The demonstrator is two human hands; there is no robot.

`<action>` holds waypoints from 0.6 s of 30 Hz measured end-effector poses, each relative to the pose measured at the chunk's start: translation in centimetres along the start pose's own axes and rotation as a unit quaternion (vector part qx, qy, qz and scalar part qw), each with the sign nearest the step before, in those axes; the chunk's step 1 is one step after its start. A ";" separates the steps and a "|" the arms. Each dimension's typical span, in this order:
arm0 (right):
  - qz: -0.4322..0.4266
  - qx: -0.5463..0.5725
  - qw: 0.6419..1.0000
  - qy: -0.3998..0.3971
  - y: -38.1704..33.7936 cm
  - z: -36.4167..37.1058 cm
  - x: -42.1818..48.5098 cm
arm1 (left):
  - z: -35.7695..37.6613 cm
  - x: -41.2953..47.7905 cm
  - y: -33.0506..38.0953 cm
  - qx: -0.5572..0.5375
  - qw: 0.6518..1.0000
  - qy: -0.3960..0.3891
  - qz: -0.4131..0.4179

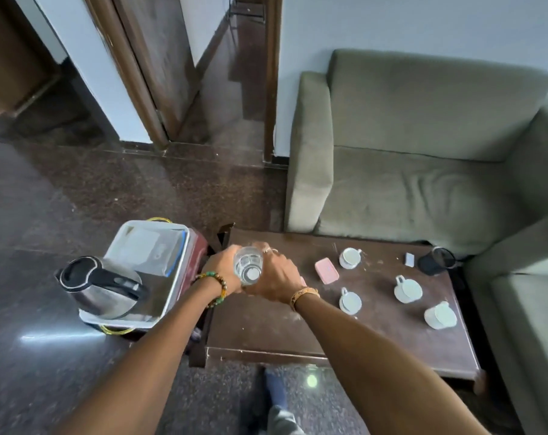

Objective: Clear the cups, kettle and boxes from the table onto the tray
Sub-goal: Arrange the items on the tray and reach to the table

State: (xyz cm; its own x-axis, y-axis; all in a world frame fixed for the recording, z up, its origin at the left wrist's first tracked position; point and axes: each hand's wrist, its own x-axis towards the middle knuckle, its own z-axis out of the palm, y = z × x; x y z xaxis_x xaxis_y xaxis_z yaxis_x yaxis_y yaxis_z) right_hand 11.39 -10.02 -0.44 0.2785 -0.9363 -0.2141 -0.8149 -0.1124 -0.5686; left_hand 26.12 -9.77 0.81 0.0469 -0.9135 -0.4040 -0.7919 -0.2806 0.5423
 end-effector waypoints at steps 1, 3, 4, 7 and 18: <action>0.004 0.002 1.000 0.012 0.5 -0.6 -0.7 | 0.3 -0.4 0.7 0.001 1.000 0.004 0.009; 0.012 0.011 1.000 0.027 1.6 -1.8 -2.4 | 0.9 -1.5 2.4 0.022 0.999 -0.002 0.033; 0.017 0.017 0.999 0.033 2.3 -2.4 -3.3 | 1.3 -1.9 3.4 0.030 0.999 -0.008 0.045; 0.031 0.027 0.998 0.052 4.6 -3.7 -4.9 | 2.7 -2.4 6.3 0.026 0.997 -0.026 0.068; 0.093 0.030 0.995 0.029 17.9 -4.6 -7.7 | 14.7 -0.2 13.7 0.032 0.995 -0.072 0.066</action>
State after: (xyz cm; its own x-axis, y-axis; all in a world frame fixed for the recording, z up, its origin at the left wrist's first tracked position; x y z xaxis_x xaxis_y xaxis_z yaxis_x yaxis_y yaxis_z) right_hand -7.61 -6.39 -5.32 0.0940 -0.9571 -0.2742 -0.8177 0.0829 -0.5697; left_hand 6.36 -9.12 -2.54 -0.1444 -0.8883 -0.4360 -0.8231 -0.1367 0.5512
